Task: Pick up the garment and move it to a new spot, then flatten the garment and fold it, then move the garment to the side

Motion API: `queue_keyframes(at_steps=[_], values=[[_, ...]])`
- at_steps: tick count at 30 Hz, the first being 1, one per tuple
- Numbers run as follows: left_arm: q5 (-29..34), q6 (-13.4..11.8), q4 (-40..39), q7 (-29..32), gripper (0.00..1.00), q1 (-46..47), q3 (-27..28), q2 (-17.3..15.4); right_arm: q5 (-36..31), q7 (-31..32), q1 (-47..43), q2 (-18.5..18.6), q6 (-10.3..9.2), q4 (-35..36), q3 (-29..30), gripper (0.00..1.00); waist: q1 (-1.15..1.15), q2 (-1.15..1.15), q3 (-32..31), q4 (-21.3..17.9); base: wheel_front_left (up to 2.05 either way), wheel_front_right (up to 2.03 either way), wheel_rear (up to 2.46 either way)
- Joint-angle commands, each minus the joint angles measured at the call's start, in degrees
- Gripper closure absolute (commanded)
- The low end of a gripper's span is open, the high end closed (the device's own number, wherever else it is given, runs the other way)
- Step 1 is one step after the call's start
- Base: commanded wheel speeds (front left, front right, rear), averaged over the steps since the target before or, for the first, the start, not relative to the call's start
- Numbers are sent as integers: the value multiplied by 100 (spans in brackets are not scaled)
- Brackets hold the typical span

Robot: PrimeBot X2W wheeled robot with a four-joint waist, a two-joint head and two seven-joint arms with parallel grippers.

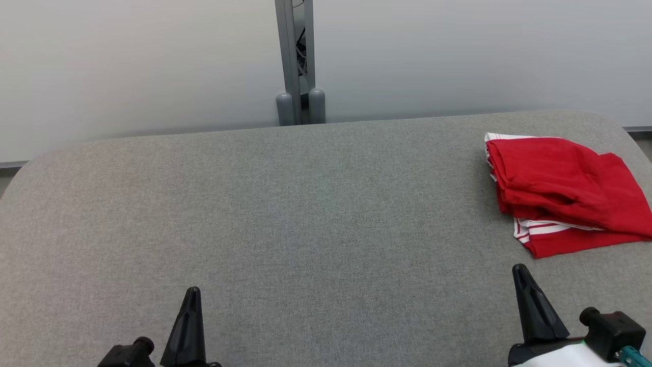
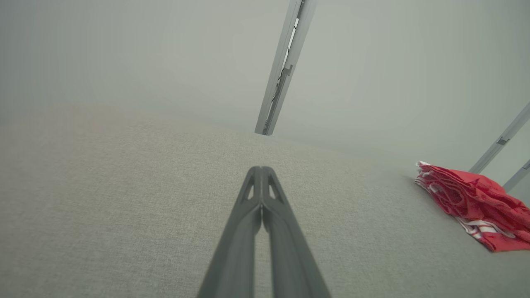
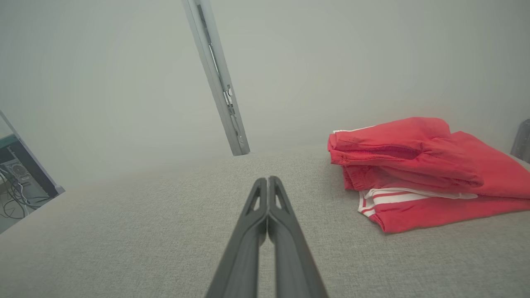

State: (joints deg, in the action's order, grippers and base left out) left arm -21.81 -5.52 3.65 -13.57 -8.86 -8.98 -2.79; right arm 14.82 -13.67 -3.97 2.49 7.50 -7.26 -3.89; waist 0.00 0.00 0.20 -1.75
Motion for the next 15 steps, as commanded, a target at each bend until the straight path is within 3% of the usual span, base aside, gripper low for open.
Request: queue_keyframes(at_steps=[1,15], values=[[-267,58,-54,29,100,179,59,-43,306,54,176,67,0,42,39,100,0,0,0,3,0,0,0],[-1646,311,207,275,100,474,224,-115,1815,392,433,150,0,-179,135,100,0,0,-1,23,0,0,0]])
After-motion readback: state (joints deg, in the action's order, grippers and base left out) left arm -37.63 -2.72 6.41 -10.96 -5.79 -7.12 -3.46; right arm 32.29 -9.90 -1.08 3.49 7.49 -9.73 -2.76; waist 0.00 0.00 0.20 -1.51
